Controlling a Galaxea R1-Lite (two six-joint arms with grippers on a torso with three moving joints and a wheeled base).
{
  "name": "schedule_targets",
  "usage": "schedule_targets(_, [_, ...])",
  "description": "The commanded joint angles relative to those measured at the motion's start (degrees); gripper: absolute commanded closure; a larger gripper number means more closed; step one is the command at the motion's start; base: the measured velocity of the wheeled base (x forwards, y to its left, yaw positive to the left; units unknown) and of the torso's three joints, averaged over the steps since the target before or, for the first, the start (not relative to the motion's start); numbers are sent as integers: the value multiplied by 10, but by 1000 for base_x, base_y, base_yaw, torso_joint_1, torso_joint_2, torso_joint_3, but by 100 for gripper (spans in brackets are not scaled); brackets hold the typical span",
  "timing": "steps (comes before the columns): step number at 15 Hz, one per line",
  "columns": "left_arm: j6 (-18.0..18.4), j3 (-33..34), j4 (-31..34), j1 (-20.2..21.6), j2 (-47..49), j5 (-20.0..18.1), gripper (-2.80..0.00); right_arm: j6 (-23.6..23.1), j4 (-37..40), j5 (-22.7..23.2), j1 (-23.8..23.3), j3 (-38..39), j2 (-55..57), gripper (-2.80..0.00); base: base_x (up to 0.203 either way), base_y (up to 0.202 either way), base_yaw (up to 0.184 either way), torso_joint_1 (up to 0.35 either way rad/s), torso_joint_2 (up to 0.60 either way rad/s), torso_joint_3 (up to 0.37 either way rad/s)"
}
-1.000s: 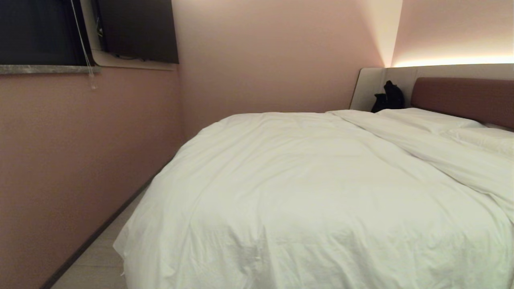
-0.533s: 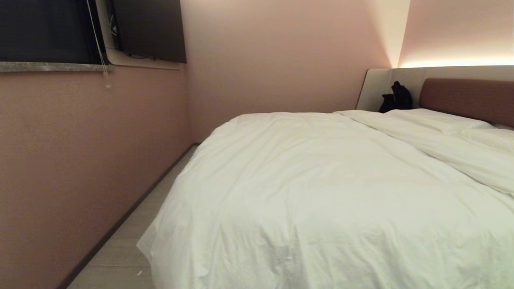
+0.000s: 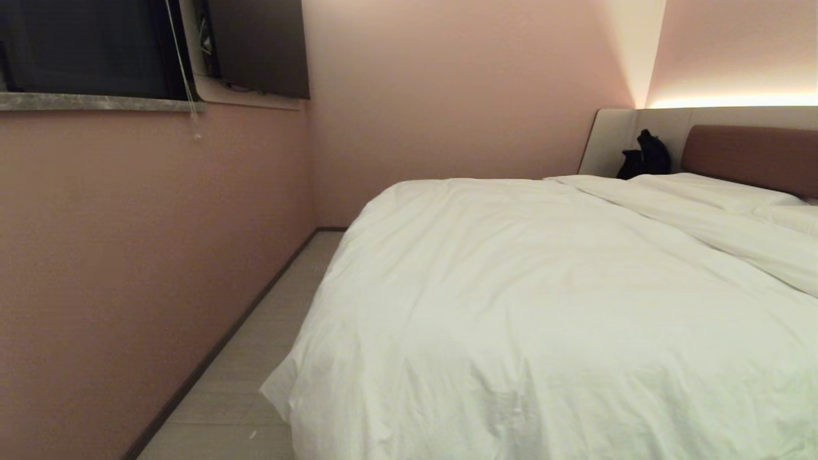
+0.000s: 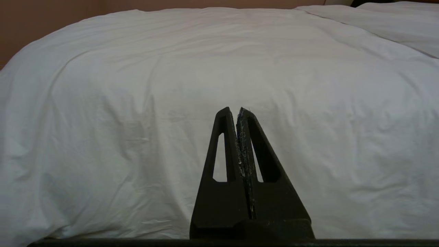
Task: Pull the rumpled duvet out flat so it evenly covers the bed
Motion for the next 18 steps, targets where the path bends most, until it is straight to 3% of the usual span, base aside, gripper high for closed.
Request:
schedule_targets(1, [0, 0, 0, 0, 0, 0, 0, 0, 0, 0, 0, 0, 0, 0, 0, 194, 1, 5, -1, 2])
schedule_targets(18, [0, 0, 0, 0, 0, 1, 0, 0, 0, 0, 0, 0, 0, 0, 0, 197, -1, 2, 4, 2])
